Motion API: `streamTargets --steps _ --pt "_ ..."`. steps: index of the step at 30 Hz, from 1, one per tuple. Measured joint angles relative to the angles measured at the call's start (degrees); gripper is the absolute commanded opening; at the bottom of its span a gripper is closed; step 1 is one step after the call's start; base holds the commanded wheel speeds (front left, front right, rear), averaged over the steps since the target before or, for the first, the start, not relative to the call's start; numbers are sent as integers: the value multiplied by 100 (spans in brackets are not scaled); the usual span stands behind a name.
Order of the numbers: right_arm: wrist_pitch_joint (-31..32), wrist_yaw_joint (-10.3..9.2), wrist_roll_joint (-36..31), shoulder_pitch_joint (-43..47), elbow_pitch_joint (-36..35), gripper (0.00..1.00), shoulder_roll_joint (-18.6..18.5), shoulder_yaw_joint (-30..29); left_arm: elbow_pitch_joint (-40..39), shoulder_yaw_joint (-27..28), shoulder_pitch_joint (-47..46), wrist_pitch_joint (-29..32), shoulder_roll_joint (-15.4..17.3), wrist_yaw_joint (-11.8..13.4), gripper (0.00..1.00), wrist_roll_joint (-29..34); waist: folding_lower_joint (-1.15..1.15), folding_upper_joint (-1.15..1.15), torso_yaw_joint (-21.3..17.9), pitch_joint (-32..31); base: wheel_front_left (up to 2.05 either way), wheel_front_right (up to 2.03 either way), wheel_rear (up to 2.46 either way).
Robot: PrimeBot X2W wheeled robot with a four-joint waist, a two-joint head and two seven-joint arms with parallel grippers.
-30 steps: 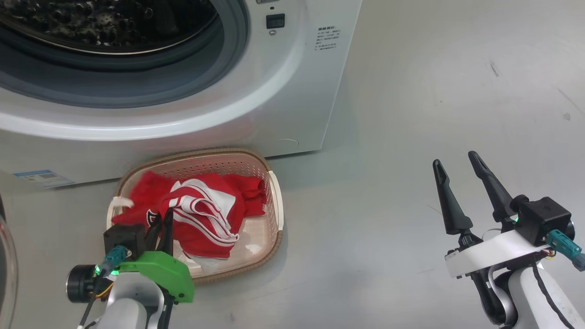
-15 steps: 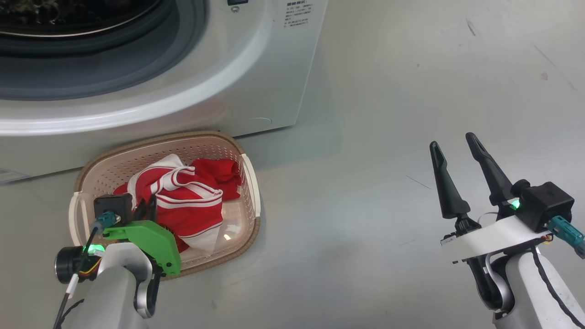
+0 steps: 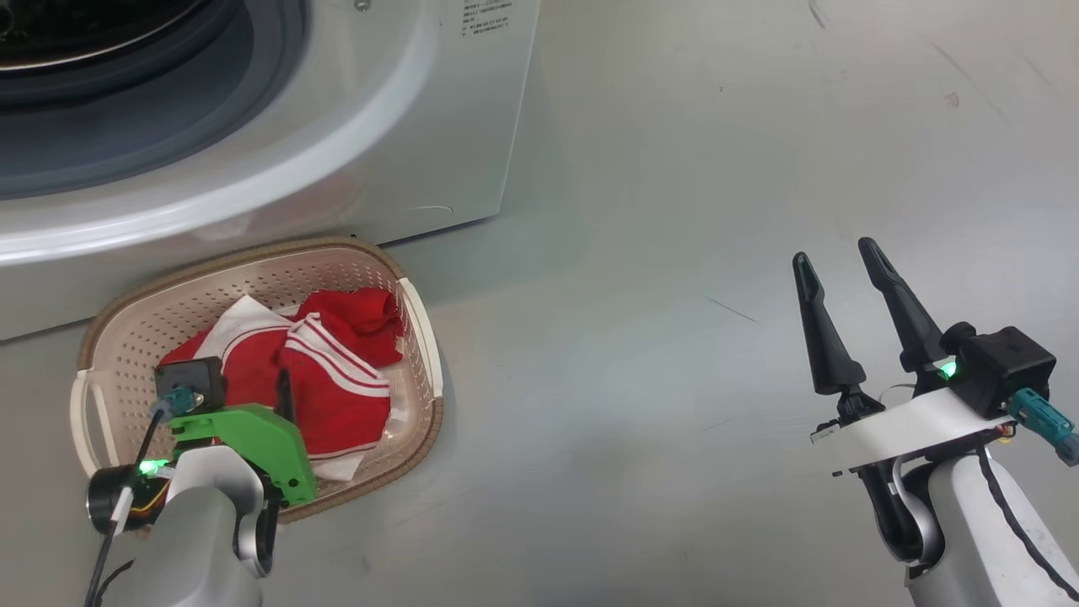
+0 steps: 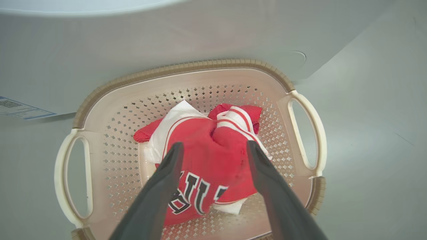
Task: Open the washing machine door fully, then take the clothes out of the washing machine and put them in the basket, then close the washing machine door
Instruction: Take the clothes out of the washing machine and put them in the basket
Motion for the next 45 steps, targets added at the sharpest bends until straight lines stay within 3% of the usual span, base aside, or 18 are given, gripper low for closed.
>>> streamTargets --steps 16,25,45 --pt "-75 -2 -63 70 311 100 -108 -38 157 297 17 -1302 0 -55 100 -188 0 0 257 -498 0 0 0" --pt "-77 -59 -89 227 404 100 -163 -78 -414 244 136 -1391 -8 -148 100 -65 0 0 476 -940 0 0 0" --pt "-82 -226 -129 662 439 100 -211 -167 -1968 81 1013 -1390 22 -63 100 485 0 0 900 -1837 0 0 0"
